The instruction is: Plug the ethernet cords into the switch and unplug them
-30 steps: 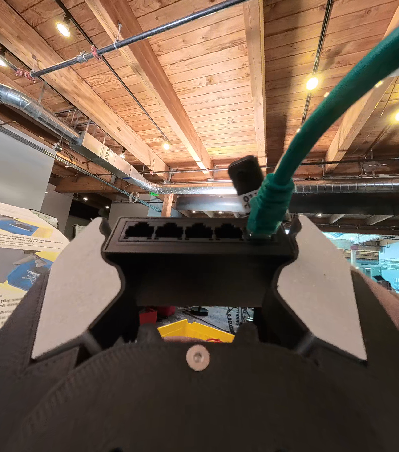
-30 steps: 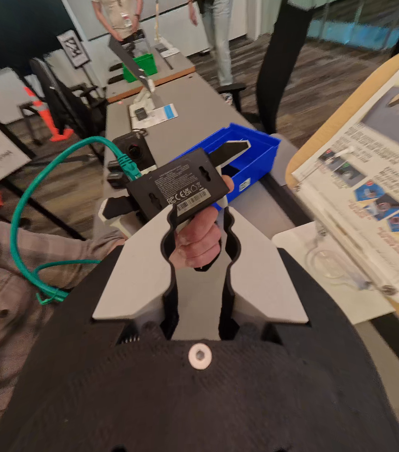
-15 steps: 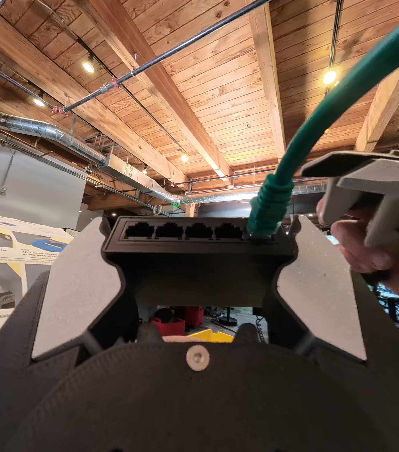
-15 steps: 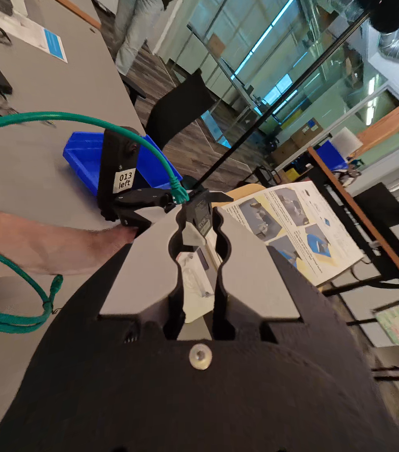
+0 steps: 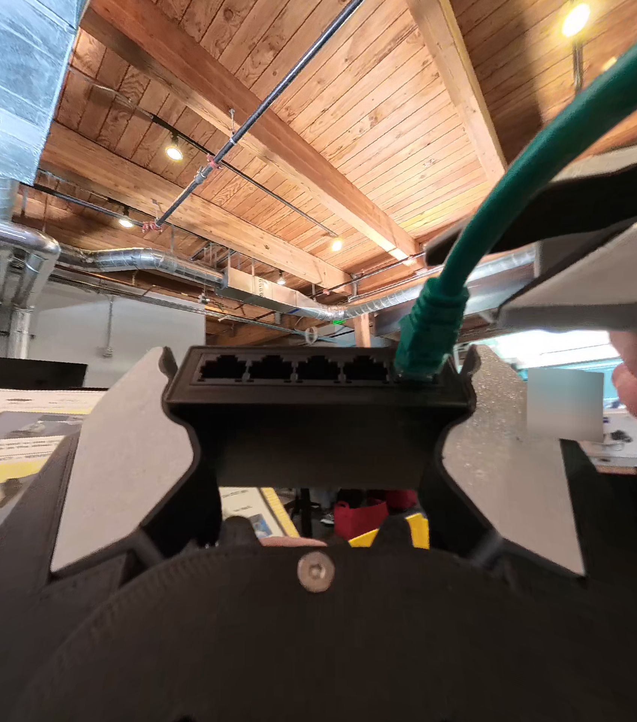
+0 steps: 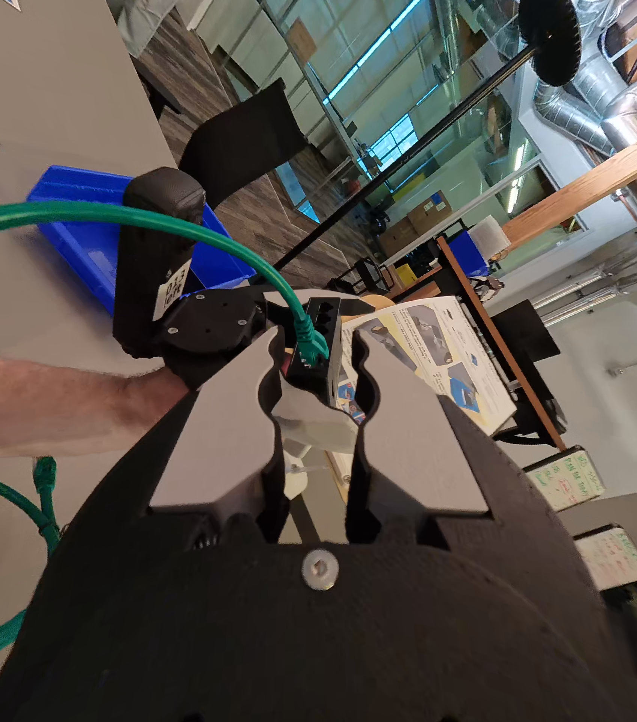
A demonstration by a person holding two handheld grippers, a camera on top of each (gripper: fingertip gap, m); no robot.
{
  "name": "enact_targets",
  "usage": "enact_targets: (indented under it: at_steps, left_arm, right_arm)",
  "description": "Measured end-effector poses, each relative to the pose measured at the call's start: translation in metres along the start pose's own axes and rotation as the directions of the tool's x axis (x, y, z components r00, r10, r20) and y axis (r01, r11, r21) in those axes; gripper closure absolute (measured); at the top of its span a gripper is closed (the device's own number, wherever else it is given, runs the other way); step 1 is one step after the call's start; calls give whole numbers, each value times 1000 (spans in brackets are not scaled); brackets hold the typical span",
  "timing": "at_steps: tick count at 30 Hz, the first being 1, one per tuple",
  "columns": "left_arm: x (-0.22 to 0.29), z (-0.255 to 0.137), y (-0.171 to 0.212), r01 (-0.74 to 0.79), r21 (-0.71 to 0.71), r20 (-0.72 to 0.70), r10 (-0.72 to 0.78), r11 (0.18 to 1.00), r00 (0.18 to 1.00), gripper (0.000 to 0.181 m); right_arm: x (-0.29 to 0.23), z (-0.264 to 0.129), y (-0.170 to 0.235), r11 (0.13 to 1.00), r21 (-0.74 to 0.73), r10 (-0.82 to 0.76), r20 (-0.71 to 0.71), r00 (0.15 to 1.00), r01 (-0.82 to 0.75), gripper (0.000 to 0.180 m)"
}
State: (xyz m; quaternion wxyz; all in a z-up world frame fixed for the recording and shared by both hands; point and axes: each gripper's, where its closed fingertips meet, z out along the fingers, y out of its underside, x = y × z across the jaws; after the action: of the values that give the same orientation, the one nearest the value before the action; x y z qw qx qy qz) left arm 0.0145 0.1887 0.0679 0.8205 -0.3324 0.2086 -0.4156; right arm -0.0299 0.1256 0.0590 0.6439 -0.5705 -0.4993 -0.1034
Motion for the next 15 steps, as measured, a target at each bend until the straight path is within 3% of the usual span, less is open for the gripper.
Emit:
enact_targets:
  at_steps: [5,9,15]
  left_arm:
    - [4,0,-11,-125,3,29,125,992,992,49]
    - [3,-1,-23,-215,6,67,214,977,975,49]
    - [3,-2,-25,-322,-13,113,321,947,940,48]
  right_arm:
    - [-5,-2,-1,996,-17,-90,-60,994,89,144]
    - [-7,-8,0,987,-47,-157,-93,983,153,158]
    - [-4,-11,3,986,-108,-139,-99,985,128,153]
